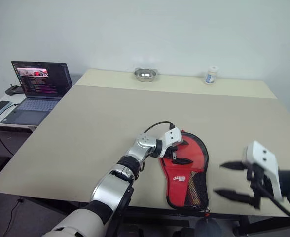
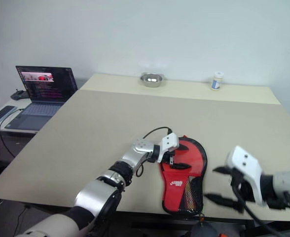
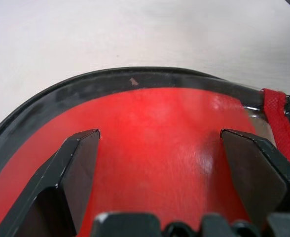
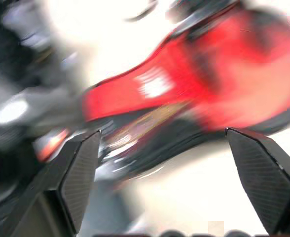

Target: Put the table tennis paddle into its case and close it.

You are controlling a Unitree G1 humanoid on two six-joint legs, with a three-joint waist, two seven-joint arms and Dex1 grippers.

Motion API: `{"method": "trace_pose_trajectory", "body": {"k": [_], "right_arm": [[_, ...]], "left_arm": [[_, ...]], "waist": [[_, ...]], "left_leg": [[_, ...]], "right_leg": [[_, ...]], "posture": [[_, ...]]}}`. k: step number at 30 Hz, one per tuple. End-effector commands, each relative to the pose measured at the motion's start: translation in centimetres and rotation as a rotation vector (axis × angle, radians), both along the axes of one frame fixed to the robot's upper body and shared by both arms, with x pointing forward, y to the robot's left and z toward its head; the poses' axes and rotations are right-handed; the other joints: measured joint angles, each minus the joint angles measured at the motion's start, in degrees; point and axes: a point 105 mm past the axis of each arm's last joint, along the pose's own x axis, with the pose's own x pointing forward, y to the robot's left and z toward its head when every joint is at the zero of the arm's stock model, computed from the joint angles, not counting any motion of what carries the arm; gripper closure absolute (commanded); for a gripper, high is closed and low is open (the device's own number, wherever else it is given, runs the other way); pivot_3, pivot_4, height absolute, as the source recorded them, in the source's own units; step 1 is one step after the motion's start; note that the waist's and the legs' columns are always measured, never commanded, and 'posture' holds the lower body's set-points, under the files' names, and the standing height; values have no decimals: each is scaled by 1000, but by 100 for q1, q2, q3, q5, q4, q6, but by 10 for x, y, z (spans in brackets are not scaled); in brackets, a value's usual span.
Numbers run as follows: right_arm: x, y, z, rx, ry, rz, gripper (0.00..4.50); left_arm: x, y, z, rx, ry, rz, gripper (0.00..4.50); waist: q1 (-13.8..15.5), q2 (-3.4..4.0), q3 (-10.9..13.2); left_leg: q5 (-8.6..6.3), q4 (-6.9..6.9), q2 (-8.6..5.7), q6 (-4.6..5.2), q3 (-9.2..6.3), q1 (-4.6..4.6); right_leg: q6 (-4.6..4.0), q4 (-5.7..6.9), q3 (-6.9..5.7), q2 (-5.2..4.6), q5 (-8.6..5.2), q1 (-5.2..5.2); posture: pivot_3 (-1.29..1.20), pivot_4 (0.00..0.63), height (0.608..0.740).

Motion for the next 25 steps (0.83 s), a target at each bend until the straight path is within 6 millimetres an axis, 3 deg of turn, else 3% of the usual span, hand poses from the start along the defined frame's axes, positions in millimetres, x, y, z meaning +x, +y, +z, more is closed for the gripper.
{"method": "trace_pose_trajectory", "body": {"k": [1,5,11,14,17,25], "right_arm": [[32,-2,-7,60,-155,-6,34],[66,-5,-16,120,-268,-20,34],[100,-27,-19,306,-265,-106,34],[103,-43,-23,310,-259,-129,34],[104,-61,-22,317,-266,-176,34],[83,-53,-21,298,-267,-164,34]], "left_arm": [[4,5,6,-26,-17,26,239],[11,17,34,-131,-28,92,239],[13,86,63,-273,14,378,239],[9,111,67,-265,-18,478,239],[13,120,68,-234,-58,544,239],[15,122,53,-171,-47,548,239]], "waist": [[-13,-10,10],[-35,50,65],[-126,95,128],[-120,103,132],[-45,105,134],[-25,107,134]], "left_leg": [[0,0,1,0,3,-4],[0,-1,-1,1,15,-10],[1,-2,17,0,11,-9],[1,-3,21,-1,8,-7],[2,1,11,-2,8,-7],[2,4,10,-2,19,-3]], "right_leg": [[1,2,3,3,1,-5],[0,13,18,10,2,-19],[-31,26,20,47,20,-24],[-33,29,18,40,21,-24],[-34,29,14,39,22,-19],[-33,27,23,19,23,-17]], "posture": [[0,150,740],[0,150,740],[0,150,740],[0,150,740],[0,150,740],[0,150,740]]}}
